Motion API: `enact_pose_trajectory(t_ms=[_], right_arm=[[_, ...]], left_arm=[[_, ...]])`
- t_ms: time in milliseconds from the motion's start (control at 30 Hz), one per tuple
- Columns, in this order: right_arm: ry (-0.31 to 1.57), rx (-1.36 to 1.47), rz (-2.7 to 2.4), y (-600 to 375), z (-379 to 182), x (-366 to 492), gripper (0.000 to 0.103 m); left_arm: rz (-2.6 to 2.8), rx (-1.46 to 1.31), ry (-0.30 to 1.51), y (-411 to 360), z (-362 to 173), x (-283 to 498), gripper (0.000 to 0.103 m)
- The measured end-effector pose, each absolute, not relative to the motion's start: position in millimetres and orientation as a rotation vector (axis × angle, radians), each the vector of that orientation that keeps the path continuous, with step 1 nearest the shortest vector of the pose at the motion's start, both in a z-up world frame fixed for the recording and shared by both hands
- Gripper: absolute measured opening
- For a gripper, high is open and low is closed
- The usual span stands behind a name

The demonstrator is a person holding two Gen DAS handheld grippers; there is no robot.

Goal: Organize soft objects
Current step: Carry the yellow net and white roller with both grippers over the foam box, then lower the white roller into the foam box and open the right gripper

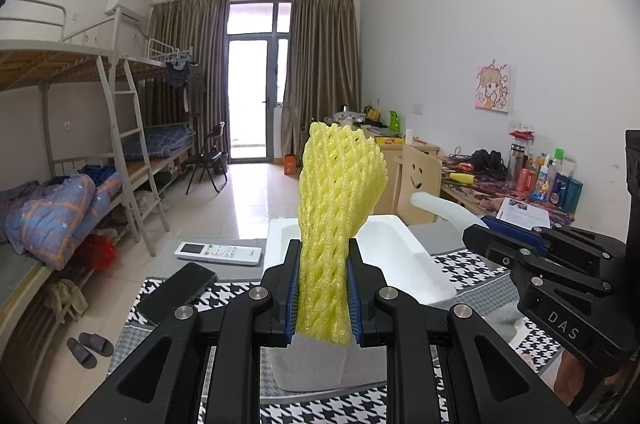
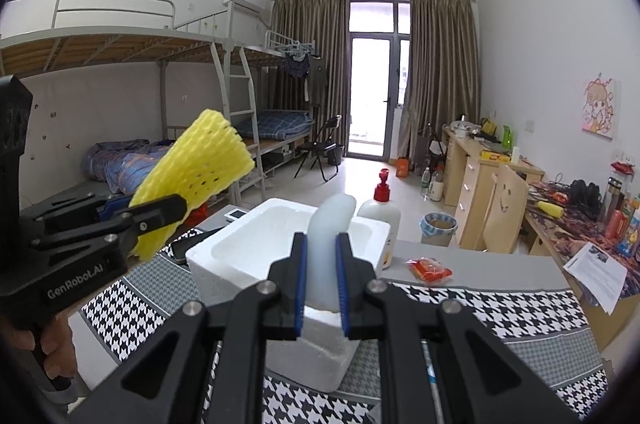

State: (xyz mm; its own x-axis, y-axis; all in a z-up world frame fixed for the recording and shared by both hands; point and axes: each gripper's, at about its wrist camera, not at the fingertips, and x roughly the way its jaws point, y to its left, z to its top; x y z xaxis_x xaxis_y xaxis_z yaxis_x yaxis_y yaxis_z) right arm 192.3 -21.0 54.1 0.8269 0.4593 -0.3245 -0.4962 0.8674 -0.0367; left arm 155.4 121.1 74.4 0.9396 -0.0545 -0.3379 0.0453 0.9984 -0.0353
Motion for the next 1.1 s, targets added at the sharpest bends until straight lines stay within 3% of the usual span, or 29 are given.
enact_pose_trajectory(t_ms=[1100], right_arm=[[0.402, -0.140, 0.509, 20, 45, 248, 0.017]], left_arm=[[-0.050, -0.055, 0.377, 152, 63, 213, 0.022]])
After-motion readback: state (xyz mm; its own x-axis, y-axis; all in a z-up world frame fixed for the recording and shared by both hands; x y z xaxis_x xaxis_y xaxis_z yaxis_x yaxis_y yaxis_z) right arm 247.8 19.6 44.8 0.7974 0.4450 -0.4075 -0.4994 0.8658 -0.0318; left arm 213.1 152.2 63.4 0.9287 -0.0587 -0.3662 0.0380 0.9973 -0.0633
